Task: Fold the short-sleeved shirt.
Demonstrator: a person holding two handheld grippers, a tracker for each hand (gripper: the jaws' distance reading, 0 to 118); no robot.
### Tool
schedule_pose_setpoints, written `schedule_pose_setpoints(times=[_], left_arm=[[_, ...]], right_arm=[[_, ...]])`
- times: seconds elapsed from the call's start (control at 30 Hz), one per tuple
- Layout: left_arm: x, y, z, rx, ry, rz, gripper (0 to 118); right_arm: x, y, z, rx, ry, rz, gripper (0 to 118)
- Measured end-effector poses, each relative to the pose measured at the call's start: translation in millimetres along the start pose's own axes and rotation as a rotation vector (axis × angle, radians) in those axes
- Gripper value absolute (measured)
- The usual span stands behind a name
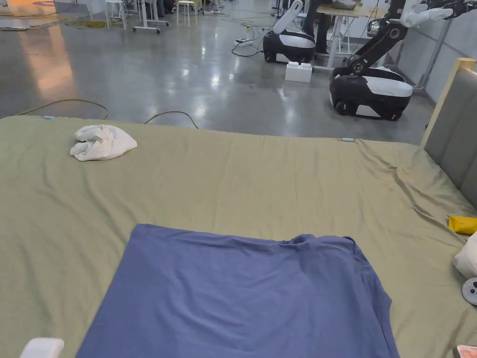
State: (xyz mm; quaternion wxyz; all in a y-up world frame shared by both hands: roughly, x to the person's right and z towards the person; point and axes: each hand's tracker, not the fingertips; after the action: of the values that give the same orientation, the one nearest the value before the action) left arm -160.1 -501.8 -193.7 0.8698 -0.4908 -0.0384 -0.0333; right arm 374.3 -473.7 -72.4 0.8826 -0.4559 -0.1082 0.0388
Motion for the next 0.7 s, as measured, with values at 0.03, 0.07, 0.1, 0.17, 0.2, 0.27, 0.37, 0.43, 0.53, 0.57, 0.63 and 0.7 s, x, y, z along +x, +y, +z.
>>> schedule_pose_setpoints(times=[0.03,0.07,0.1,0.17,0.2,0.27,0.37,0.43,0.53,0.57,0.63,0.7], left_arm=[[4,6,5,0.046,-0.023,0.007,63],[8,13,8,0.093,-0.052,0.016,63],[14,19,11,0.139,-0.065,0.027,63],[27,33,17,0.221,-0.061,0.026,63],[33,39,20,0.257,-0.054,0.029,63],[45,50,28,0.345,-0.054,0.035,63],[62,65,46,0.487,-0.061,0.029,62],[72,72,62,0.580,-0.026,0.019,62],[83,74,80,0.694,0.018,0.019,57],[86,75,86,0.733,0.034,0.017,47],[92,74,95,0.797,0.065,-0.003,26],[94,75,100,0.813,0.073,-0.012,13]], right_arm=[[-4,9,5,0.056,-0.004,-0.013,73],[-9,18,9,0.119,0.007,-0.023,74],[-13,25,12,0.173,0.020,-0.036,74],[-24,44,13,0.262,0.019,-0.074,74],[-29,51,14,0.304,0.035,-0.088,74],[-40,67,16,0.407,0.064,-0.126,74],[-54,86,31,0.547,0.074,-0.167,73],[-61,96,42,0.654,0.071,-0.174,70],[-71,105,54,0.763,0.022,-0.173,56],[-73,107,57,0.792,0.006,-0.186,42],[-73,110,62,0.812,0.026,-0.206,8],[-74,113,63,0.837,0.035,-0.216,1]])
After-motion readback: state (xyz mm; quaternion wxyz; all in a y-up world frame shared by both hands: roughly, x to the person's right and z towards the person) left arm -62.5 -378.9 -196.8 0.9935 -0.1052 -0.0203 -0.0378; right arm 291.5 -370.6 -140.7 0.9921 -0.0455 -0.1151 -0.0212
